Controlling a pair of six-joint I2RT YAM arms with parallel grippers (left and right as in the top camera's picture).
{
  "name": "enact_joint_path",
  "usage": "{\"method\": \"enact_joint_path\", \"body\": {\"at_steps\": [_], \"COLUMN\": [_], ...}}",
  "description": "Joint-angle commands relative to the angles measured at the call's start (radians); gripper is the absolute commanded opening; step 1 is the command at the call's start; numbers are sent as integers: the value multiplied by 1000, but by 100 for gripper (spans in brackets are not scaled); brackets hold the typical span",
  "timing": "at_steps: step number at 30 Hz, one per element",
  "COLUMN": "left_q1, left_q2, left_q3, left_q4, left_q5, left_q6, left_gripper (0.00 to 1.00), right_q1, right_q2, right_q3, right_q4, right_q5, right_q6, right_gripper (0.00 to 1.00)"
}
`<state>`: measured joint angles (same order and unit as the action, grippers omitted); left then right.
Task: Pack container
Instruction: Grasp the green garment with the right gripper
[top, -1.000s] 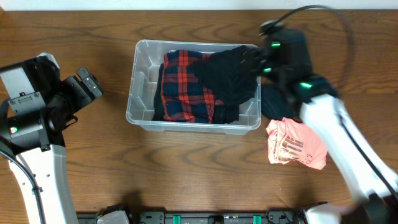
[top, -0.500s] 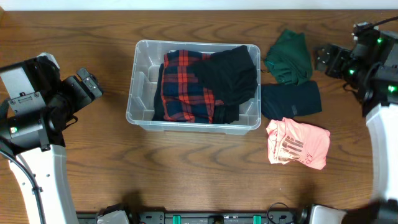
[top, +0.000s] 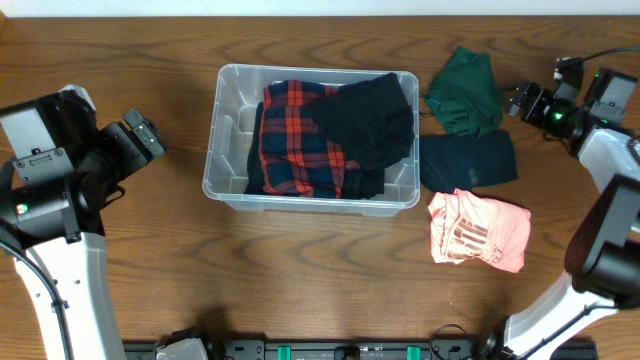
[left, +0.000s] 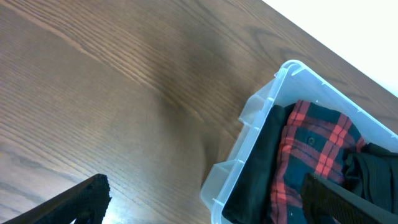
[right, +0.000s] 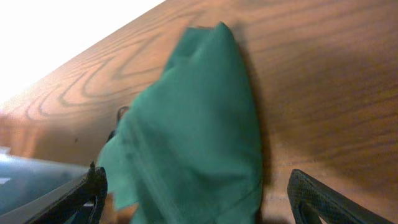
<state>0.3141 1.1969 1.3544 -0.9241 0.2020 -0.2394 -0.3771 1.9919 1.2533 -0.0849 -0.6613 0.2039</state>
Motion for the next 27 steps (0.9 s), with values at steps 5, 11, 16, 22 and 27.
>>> {"method": "enact_joint_path", "body": {"at_steps": [5, 11, 16, 22, 27], "left_q1": [5, 5, 5, 5, 5], "left_q2": [4, 4, 4, 4, 4], "left_q3": [-2, -2, -2, -2, -2], "left_q4": [-3, -3, -3, -3, -3], "left_q5": [-13, -12, -13, -12, -12], "left_q6": [-2, -2, -2, -2, -2], "left_gripper": [98, 98, 98, 98, 98], "right_q1": [0, 29, 87, 123, 122], "right_q2": [135, 171, 171, 171, 171], "right_q3": [-5, -5, -5, -5, -5], "right_q4": [96, 87, 59, -13, -22], "right_q5": [-21, -54, -31, 82, 80], "right_q6": [171, 200, 204, 203, 207], "right_gripper": [90, 86, 80, 76, 68]}}
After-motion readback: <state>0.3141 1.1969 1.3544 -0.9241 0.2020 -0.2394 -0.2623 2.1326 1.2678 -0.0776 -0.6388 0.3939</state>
